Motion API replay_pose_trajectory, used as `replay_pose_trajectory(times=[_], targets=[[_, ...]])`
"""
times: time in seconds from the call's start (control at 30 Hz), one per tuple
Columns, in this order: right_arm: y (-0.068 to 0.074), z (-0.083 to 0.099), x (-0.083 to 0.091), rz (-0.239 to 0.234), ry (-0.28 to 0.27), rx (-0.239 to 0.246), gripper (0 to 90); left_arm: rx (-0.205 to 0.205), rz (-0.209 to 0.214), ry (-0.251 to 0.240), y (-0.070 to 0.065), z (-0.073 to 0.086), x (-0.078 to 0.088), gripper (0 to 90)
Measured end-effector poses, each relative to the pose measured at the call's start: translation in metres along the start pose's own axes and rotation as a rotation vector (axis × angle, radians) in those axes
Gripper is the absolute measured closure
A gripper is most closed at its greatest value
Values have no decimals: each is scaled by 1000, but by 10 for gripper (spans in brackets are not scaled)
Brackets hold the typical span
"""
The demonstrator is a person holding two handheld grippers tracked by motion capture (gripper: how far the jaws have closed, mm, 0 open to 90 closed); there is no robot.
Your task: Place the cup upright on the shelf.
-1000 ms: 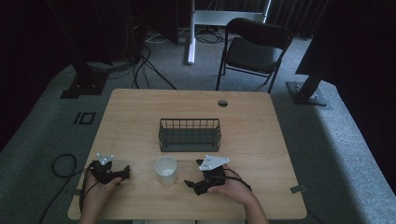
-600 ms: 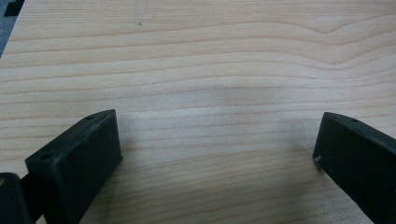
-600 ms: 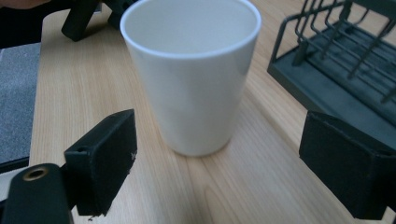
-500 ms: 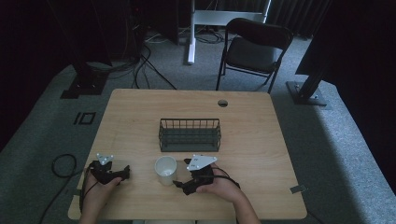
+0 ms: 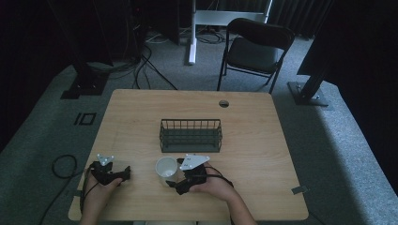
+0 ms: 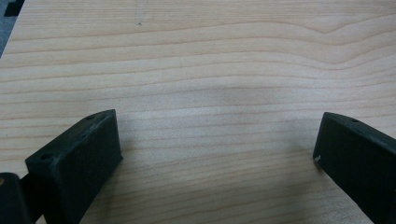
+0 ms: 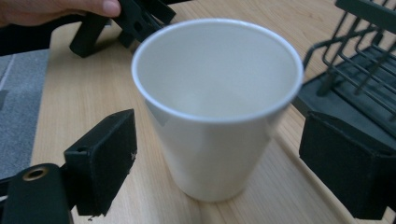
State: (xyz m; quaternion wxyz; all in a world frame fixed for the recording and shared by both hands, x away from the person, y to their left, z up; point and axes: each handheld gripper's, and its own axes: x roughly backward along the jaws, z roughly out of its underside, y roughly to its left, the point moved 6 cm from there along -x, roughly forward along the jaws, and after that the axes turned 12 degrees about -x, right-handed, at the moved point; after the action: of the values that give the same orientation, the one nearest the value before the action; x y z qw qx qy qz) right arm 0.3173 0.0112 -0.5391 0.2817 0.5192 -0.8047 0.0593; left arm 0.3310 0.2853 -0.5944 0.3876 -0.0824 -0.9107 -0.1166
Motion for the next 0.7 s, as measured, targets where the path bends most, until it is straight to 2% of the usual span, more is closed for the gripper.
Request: replay_pose_trajectory(times=[0.27,0.53,0.7], targets=[[2,-8,-7,0,-13,13,110,0,0,0,0,0,0,11],[1,-13,-11,0,-33,4,111,0,0,0,0,0,0,11],[3,-15,-13,-3,-51,21,189,0,0,0,0,0,0,10]])
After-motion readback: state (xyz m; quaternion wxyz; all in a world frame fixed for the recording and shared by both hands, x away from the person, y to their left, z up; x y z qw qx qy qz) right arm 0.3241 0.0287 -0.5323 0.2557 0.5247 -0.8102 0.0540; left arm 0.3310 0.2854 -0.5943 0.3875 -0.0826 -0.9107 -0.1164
